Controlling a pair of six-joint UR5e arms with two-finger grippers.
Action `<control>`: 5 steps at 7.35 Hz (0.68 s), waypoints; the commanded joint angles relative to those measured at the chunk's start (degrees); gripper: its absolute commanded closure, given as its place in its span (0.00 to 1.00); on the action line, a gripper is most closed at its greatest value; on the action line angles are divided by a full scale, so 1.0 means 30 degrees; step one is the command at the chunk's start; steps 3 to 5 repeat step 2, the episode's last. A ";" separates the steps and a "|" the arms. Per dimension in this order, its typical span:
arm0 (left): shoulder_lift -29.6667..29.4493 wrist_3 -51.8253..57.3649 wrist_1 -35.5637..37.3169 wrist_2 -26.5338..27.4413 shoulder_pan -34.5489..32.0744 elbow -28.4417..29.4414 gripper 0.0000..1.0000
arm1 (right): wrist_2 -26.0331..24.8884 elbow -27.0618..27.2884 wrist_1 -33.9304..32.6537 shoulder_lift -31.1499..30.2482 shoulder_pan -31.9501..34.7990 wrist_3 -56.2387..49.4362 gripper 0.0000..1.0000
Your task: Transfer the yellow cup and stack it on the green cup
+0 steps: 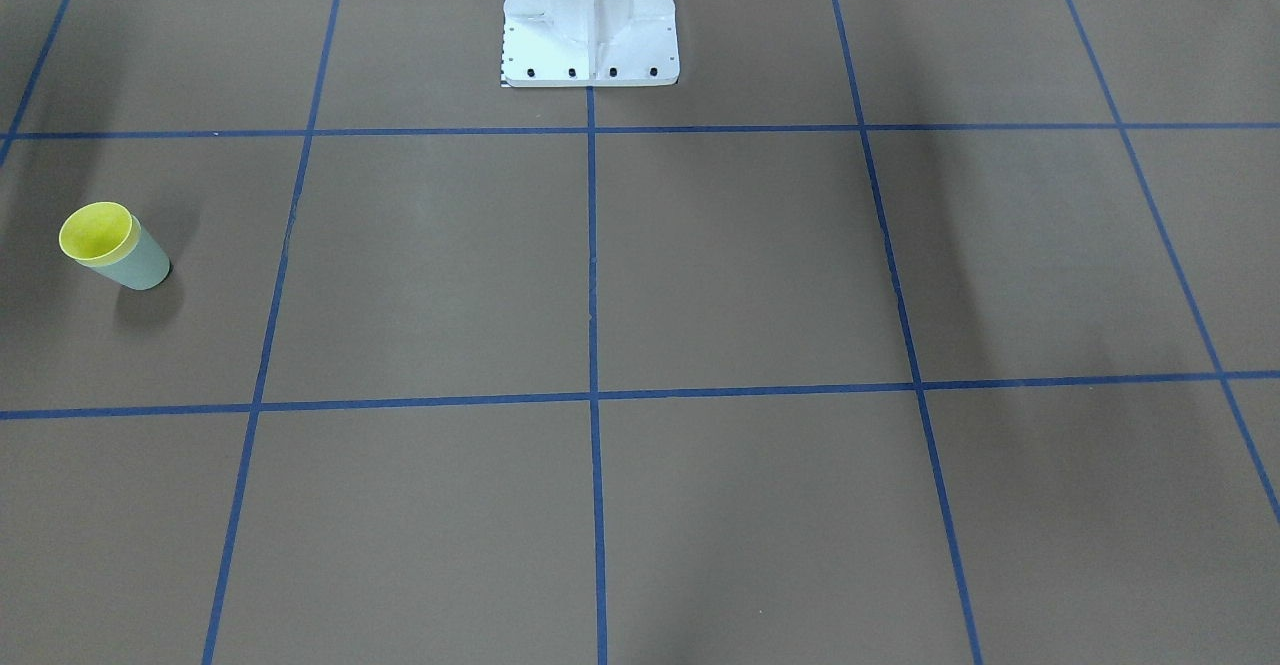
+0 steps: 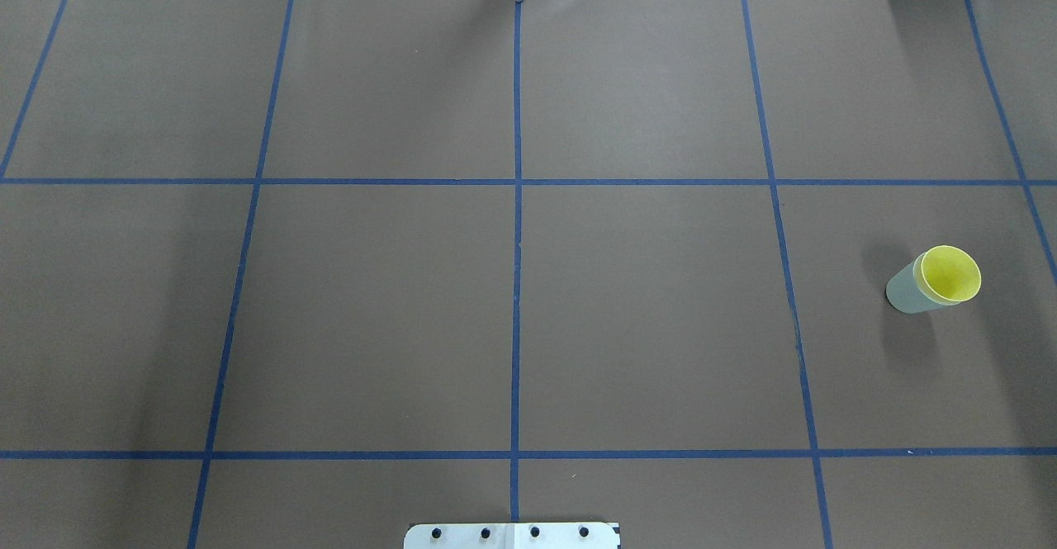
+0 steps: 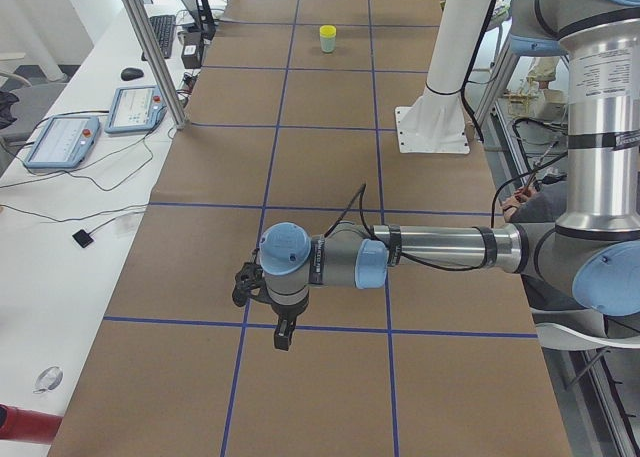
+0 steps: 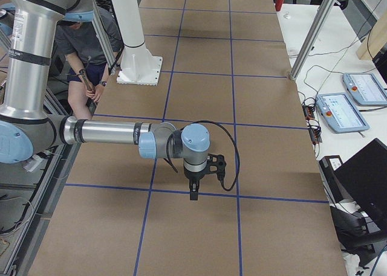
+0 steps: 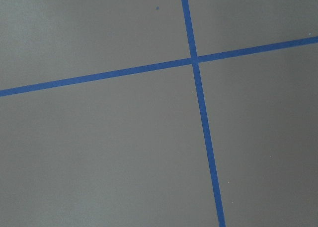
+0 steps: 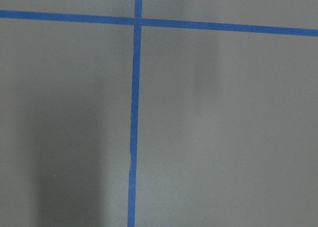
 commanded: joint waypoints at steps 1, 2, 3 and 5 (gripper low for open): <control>0.0025 0.0000 0.0000 0.0020 0.0005 -0.0230 0.00 | -0.0027 0.0030 0.0024 0.0000 0.0001 -0.0004 0.00; 0.0024 -0.0029 0.0029 0.0020 0.0005 -0.0491 0.00 | -0.0056 0.0030 0.0053 0.0000 0.0001 -0.0004 0.00; 0.0024 -0.0029 0.0029 0.0020 0.0005 -0.0491 0.00 | -0.0056 0.0030 0.0053 0.0000 0.0001 -0.0004 0.00; 0.0024 -0.0029 0.0029 0.0020 0.0005 -0.0491 0.00 | -0.0056 0.0030 0.0053 0.0000 0.0001 -0.0004 0.00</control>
